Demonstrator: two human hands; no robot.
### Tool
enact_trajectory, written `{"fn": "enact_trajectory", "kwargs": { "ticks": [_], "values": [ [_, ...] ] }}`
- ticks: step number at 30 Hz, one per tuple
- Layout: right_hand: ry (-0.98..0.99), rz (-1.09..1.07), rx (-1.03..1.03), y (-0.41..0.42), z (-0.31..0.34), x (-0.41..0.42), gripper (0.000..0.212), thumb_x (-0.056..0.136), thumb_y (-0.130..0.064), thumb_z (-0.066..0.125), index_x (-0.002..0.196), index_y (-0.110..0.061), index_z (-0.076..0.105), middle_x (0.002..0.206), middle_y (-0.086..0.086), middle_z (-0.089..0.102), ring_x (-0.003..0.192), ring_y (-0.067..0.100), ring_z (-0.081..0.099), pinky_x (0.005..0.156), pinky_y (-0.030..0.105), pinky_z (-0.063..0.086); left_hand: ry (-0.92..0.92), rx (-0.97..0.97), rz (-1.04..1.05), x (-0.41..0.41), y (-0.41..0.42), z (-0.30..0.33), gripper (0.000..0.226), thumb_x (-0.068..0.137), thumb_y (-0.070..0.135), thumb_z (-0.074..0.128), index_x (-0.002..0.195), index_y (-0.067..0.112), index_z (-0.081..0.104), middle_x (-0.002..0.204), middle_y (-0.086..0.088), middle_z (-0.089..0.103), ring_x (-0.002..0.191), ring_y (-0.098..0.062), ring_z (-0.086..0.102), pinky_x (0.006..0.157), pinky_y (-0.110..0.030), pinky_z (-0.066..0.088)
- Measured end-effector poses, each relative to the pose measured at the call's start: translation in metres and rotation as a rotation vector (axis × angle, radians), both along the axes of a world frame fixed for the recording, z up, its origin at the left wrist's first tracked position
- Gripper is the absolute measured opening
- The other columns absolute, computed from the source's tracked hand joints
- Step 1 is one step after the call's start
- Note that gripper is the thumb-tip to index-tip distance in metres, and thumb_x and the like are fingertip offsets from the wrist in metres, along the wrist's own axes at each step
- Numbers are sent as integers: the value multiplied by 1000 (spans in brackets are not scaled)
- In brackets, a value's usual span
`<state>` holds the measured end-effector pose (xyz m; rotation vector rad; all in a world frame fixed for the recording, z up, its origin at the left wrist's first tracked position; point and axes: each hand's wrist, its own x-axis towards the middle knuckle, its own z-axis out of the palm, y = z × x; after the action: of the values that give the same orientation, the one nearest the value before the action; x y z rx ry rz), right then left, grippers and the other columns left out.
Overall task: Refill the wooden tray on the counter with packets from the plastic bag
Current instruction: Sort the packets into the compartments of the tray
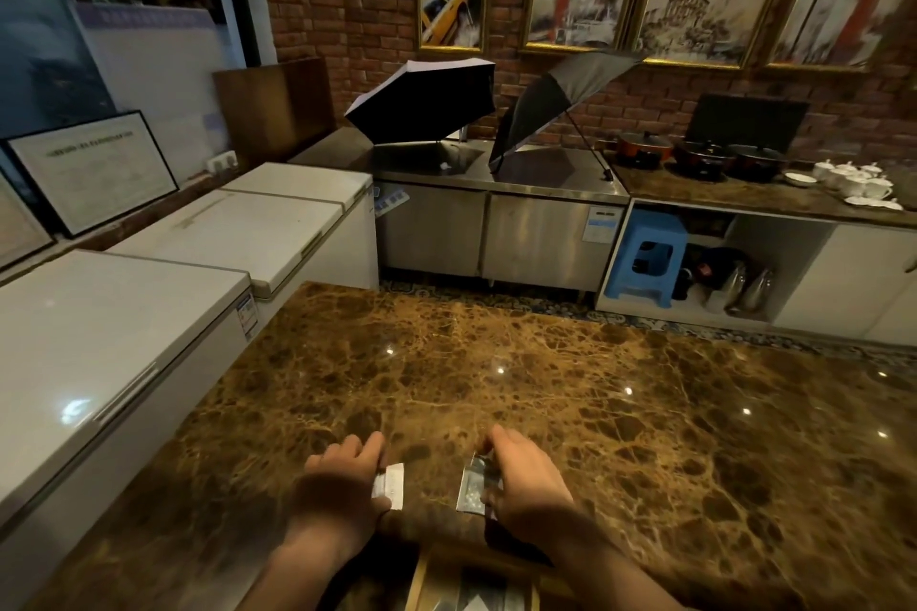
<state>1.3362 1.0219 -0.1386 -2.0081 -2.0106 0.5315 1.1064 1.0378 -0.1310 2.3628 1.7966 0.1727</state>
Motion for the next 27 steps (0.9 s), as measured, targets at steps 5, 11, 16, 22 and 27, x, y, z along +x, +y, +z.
{"fn": "enact_trajectory", "kwargs": {
  "ticks": [5, 11, 16, 22, 27],
  "values": [
    [109, -20, 91, -18, 10, 5, 28, 90, -13, 62, 113, -27, 52, 113, -7, 59, 105, 15, 55, 95, 32, 47, -258, -78, 120, -4, -6, 8, 31, 82, 17, 69, 92, 33, 44, 94, 12, 54, 82, -14, 59, 76, -35, 53],
    [174, -12, 224, -44, 28, 8, 23, 86, 1, 62, 100, -17, 57, 100, -2, 64, 92, 16, 59, 78, 26, 49, -429, -84, 124, 1, -22, 25, 29, 82, 14, 69, 89, 34, 49, 92, 10, 59, 80, -7, 58, 70, -27, 47],
    [271, -31, 197, -68, 47, 8, 24, 92, -2, 60, 107, -20, 63, 108, -4, 65, 99, 9, 62, 83, 31, 57, -633, -46, -17, 13, -47, 41, 32, 85, 13, 74, 99, 30, 51, 94, 12, 60, 79, 1, 59, 63, -13, 44],
    [295, -126, 112, -99, 60, 6, 30, 93, -8, 55, 115, -29, 61, 108, -9, 66, 96, 3, 62, 78, 14, 50, -647, -156, -100, 23, -85, 47, 36, 85, 7, 64, 111, 29, 52, 103, 8, 62, 87, -5, 59, 67, -22, 48],
    [279, -172, 150, -129, 64, 4, 31, 90, -4, 51, 106, -28, 63, 102, -7, 69, 93, 7, 65, 82, 30, 60, -533, -293, -146, 31, -114, 37, 40, 87, 10, 68, 98, 43, 48, 101, 8, 64, 89, -5, 64, 63, -16, 49]
  ]
}}
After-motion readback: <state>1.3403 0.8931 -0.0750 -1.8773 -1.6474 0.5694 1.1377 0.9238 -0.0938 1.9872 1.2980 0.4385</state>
